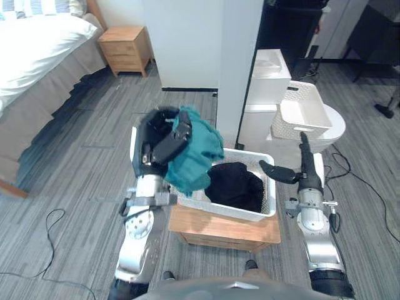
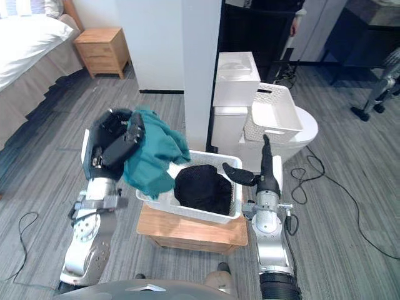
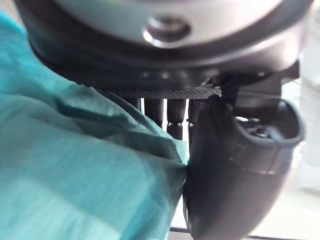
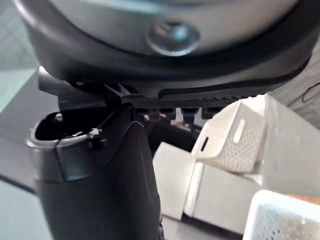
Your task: Tidy up the quilt and then pick up the clothes from the bed and put them into the laundry hamper
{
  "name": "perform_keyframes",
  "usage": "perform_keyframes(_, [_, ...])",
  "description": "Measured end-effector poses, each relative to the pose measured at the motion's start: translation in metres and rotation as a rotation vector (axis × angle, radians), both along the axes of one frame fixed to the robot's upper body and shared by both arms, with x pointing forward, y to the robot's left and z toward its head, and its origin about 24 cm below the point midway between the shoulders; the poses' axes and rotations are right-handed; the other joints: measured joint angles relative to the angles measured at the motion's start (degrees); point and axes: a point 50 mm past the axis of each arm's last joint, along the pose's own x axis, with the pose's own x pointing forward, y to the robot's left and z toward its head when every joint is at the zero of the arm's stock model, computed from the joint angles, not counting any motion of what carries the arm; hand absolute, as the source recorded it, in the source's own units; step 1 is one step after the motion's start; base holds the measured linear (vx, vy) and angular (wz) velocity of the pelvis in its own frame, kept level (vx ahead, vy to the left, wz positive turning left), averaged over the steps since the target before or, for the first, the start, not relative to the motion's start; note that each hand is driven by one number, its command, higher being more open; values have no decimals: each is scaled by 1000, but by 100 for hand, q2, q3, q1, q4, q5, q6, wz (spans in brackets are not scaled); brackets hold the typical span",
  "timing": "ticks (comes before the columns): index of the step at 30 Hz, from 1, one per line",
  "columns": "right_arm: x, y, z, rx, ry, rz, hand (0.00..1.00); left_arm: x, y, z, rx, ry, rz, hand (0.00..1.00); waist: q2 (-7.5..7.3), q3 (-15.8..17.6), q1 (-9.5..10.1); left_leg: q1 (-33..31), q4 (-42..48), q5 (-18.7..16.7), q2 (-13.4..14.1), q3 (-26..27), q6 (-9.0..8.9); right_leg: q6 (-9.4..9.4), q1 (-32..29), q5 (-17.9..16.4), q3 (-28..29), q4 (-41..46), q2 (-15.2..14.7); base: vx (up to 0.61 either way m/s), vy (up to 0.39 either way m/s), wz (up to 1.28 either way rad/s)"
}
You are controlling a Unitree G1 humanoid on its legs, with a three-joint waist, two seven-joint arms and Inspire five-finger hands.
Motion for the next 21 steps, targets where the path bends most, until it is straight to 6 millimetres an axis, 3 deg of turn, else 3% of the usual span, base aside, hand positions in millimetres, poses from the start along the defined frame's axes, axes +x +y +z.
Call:
perform_keyframes(3, [-10,-7,3,-4,-12,-29,100,27,-1,-1,134,9,86,0,-9,-1,-218,25,0,-3,14,168,-13,1,-91,25,172,-5,37,-10,-4,-30])
perform_keyframes(5, [-22,-13,2,-10,-1,-58,100,45,0,-17,220,95,131,0,-26,-1,-334,133,-1,-39,66,423,-60,-25,-153,76,385,-8,113,11,-4,-50])
perform_keyframes(8, [-41,-18,2,13,4,-97,100,54,-1,-46,337,240,150,0,-42,1,-581,236,-2,-94,145,628,-126,-30,-177,81,546,-13,213,33,-24,-36])
perform_keyframes(12, [-68,-15,-6,41,36,-131,100,54,-7,-79,393,407,133,0,-82,-12,-786,315,11,-149,240,918,-197,-31,-280,82,771,-2,342,35,-22,-34])
perform_keyframes(15, [-86,-8,-20,75,109,-134,100,50,-20,-93,390,475,87,0,-129,-41,-805,332,16,-180,278,1071,-222,-32,-363,81,862,26,399,31,-24,-23])
perform_keyframes(20, [-95,11,-25,135,137,-103,100,35,-35,-109,374,531,11,0,-115,-50,-844,398,26,-226,269,1237,-217,-31,-358,80,902,46,377,14,4,-9])
perform_keyframes(21, [-94,16,-24,147,127,-95,100,27,-37,-117,377,557,-9,100,-119,-53,-837,389,124,-288,274,1272,-212,-31,-353,79,902,67,338,10,22,-7])
